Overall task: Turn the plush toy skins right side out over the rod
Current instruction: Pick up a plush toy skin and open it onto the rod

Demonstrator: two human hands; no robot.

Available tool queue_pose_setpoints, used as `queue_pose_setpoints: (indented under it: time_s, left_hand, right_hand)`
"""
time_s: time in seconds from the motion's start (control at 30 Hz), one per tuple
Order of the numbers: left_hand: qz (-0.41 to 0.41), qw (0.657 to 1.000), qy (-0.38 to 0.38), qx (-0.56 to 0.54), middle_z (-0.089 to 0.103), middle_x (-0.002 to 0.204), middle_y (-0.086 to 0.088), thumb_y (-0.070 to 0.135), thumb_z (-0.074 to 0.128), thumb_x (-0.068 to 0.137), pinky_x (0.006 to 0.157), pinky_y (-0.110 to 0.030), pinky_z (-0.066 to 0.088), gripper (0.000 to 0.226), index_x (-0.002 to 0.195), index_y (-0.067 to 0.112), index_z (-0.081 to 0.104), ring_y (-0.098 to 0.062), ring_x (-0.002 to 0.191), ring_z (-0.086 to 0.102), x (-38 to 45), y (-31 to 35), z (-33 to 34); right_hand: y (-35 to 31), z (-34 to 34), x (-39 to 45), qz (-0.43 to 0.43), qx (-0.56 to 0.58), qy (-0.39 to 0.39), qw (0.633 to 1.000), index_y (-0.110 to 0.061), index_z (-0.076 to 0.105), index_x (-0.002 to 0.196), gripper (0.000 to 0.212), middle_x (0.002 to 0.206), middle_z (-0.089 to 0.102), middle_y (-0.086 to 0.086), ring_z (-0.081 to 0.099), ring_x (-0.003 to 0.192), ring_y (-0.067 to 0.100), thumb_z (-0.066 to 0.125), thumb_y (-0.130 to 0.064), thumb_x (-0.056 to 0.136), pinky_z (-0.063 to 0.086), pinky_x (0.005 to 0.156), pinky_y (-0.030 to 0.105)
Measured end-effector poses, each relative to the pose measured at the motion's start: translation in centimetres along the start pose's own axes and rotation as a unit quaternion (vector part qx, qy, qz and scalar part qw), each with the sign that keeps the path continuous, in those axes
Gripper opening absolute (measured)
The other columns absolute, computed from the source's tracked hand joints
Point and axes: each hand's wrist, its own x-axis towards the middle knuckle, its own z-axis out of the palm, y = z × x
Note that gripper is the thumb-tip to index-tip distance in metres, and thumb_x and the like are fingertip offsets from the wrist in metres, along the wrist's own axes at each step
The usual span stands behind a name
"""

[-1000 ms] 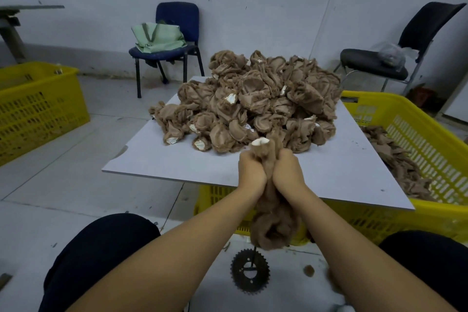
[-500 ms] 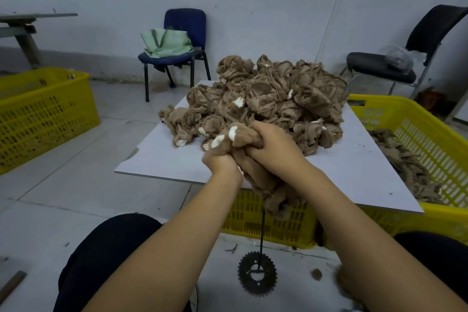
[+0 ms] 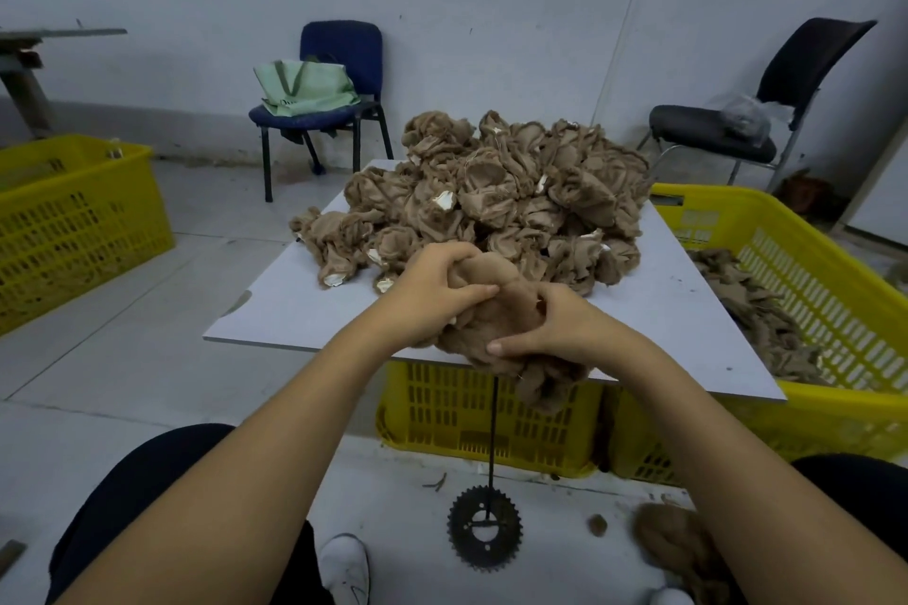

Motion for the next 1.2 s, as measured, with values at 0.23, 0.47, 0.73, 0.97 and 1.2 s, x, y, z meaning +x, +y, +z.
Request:
queue_pose_setpoints:
  time_s: [0.23,0.47,0.73,0.97,1.2]
  left_hand:
    - [-0.032,0.988,0.095,-0.118,0.069,0.098,-0.013,0.001,0.069,0.089,0.065,-0.035,0.061,0.014,0.101,0.008,0.067,-0.024,0.084,0.070,-0.3,-0.3,0.0]
    - [-0.120,0.988,-0.049,0.081,0.059,0.076,-0.012,-0.014,0.053,0.077,0.050,-0.033,0.045,0.031,0.076,0.017,0.057,-0.027,0.068,0.060,0.0,-2.0,0.5]
    - [0.047,0.968,-0.071,0.236,0.042,0.092,0.007,0.039,0.065,0.077,0.066,-0.036,0.040,0.023,0.077,0.027,0.045,-0.012,0.085,0.041,0.0,-1.6,0.8]
    - [-0.011,0.999,-0.026,0.026,0.060,0.084,-0.001,0.043,0.059,0.097,0.069,-0.039,0.049,0.023,0.089,0.021,0.058,-0.015,0.074,0.057,0.2,-0.5,1.2]
    - [-0.022,0.997,0.068,-0.018,0.066,0.074,-0.006,0.014,0.058,0.101,0.065,-0.031,0.050,0.022,0.083,0.003,0.066,-0.014,0.069,0.061,0.6,0.4,1.0]
  right_hand:
    - [-1.8,-2.1,-0.5,-0.128,-0.013,0.170,0.977,-0.024,0.075,0.088,0.009,0.085,0.073,-0.009,0.068,0.086,0.004,0.079,-0.019,0.081,0.058,0.078,0.033]
    - [-0.9,1.4,0.0,-0.100,-0.205,0.096,0.969,-0.039,0.063,0.088,0.016,0.086,0.068,-0.008,0.063,0.084,0.017,0.066,-0.025,0.080,0.054,0.076,0.047]
    - [0.1,0.9,-0.3,-0.095,-0.064,0.072,0.991,-0.030,0.071,0.088,0.018,0.078,0.070,-0.007,0.065,0.072,0.007,0.068,-0.013,0.082,0.053,0.062,0.033]
    - [-0.8,-0.4,-0.4,-0.085,0.015,0.059,0.995,-0.020,0.074,0.104,0.024,0.090,0.074,-0.002,0.069,0.083,0.008,0.072,-0.006,0.084,0.057,0.068,0.023]
    - [-2.1,-0.5,-0.4,-0.090,0.053,0.083,0.991,-0.019,0.076,0.094,0.017,0.087,0.074,-0.004,0.069,0.084,0.009,0.078,-0.010,0.081,0.056,0.071,0.022]
